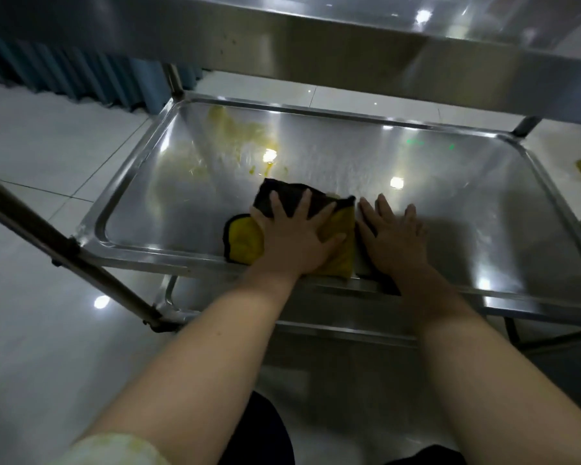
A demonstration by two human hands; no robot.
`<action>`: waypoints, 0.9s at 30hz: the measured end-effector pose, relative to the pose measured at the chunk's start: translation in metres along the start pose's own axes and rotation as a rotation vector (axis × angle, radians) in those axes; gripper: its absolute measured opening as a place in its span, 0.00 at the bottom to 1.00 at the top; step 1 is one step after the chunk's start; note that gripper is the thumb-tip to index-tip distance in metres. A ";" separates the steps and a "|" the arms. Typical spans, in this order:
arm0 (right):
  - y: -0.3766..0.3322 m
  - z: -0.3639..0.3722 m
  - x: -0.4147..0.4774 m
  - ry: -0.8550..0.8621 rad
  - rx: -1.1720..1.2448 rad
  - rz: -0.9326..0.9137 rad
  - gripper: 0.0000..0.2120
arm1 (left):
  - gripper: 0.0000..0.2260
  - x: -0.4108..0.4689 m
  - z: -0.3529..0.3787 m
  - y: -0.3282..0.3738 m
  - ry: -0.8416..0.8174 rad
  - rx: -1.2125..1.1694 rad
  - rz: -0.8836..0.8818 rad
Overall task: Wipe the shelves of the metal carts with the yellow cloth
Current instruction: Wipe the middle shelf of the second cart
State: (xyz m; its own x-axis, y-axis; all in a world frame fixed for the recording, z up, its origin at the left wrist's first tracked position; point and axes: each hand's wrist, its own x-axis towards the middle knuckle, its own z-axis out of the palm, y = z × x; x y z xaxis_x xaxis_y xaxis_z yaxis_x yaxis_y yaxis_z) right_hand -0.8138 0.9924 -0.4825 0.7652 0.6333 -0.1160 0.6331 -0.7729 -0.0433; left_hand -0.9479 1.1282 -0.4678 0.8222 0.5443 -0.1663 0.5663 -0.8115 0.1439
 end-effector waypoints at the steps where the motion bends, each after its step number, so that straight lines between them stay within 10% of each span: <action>1: 0.003 -0.001 0.000 -0.001 0.001 -0.005 0.26 | 0.31 -0.006 0.003 0.005 -0.007 0.022 0.042; 11: -0.007 -0.004 -0.005 -0.016 0.038 0.004 0.26 | 0.32 -0.024 -0.016 -0.146 0.069 -0.038 -0.459; 17: -0.002 -0.003 -0.006 -0.039 0.035 0.011 0.26 | 0.30 -0.004 -0.003 -0.017 0.025 0.039 -0.132; 21: 0.005 -0.007 -0.006 -0.056 0.035 -0.001 0.26 | 0.30 -0.021 -0.003 -0.048 0.048 0.065 -0.028; 27: -0.013 -0.011 -0.001 -0.088 0.067 0.028 0.26 | 0.30 -0.031 -0.022 -0.162 0.053 -0.030 -0.355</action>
State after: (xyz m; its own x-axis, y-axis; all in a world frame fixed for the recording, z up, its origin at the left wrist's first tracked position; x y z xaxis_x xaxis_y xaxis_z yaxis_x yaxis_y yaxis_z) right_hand -0.8219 1.0023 -0.4706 0.7673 0.6079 -0.2044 0.6002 -0.7929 -0.1052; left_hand -1.0641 1.2473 -0.4648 0.5752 0.8021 -0.1603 0.8180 -0.5636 0.1150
